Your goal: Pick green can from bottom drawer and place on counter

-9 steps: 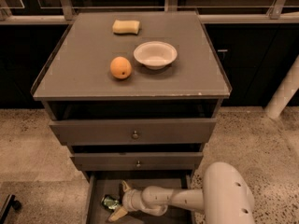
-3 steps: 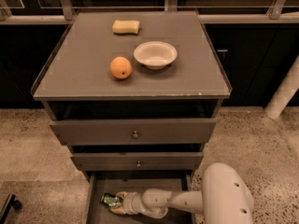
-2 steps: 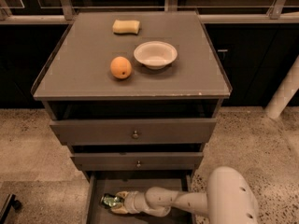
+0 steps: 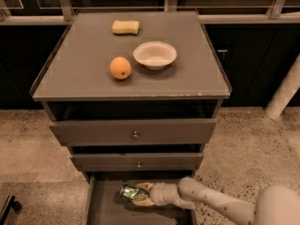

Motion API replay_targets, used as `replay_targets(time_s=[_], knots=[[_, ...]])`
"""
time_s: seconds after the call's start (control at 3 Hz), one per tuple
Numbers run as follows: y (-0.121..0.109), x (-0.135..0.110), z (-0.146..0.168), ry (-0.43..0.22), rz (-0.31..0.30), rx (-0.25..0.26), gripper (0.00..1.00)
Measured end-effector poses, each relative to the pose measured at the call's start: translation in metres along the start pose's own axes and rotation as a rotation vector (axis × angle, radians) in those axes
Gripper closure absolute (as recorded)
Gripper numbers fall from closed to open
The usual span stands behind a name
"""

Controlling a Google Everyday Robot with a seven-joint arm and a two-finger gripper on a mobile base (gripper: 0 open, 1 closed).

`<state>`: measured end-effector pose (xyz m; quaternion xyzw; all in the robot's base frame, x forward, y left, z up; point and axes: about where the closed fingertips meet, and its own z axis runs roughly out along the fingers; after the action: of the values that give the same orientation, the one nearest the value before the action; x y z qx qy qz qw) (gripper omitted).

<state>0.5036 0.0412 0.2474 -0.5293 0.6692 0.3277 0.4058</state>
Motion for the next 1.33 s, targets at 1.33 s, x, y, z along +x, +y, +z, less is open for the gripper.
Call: replay_targets(time_s=[1.33], knots=[[-0.017, -0.078, -0.131, 0.095, -0.078, 0.016, 1.0]])
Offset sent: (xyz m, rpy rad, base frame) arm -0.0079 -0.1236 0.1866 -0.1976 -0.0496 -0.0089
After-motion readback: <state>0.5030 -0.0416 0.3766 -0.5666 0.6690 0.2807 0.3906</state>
